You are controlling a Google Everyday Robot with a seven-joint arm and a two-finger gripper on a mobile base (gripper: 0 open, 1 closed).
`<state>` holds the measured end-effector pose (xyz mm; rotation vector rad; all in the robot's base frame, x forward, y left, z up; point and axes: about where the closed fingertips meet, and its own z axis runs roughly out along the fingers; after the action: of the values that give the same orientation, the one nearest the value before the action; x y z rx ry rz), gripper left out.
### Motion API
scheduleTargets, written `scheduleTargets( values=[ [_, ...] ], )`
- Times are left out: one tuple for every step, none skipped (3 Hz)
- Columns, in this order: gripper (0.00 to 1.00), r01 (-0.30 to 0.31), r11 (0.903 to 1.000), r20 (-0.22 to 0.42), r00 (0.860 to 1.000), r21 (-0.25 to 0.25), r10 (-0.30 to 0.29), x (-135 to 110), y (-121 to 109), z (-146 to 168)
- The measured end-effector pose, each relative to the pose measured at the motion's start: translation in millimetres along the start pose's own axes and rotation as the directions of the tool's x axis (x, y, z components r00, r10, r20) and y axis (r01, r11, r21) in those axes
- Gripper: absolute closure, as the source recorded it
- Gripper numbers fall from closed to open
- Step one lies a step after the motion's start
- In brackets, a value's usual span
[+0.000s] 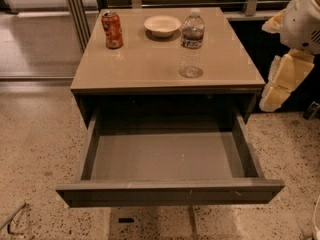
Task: Place water bottle into top drawer
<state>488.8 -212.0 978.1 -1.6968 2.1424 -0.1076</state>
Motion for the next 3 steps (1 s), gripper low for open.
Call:
scheduleTargets(
  values=[
    [0.00,-0.005,0.9990,0.067,0.998,0.044,0.002,-17.4,-49.0,22.0],
    [0.00,-0.035,0.9958,0.211,0.977,0.085,0.016,-44.6,-114.4,45.7],
    [0.00,-0.034,0.9960,0.210,0.978,0.083,0.016,-44.7,-113.8,46.6]
  ],
)
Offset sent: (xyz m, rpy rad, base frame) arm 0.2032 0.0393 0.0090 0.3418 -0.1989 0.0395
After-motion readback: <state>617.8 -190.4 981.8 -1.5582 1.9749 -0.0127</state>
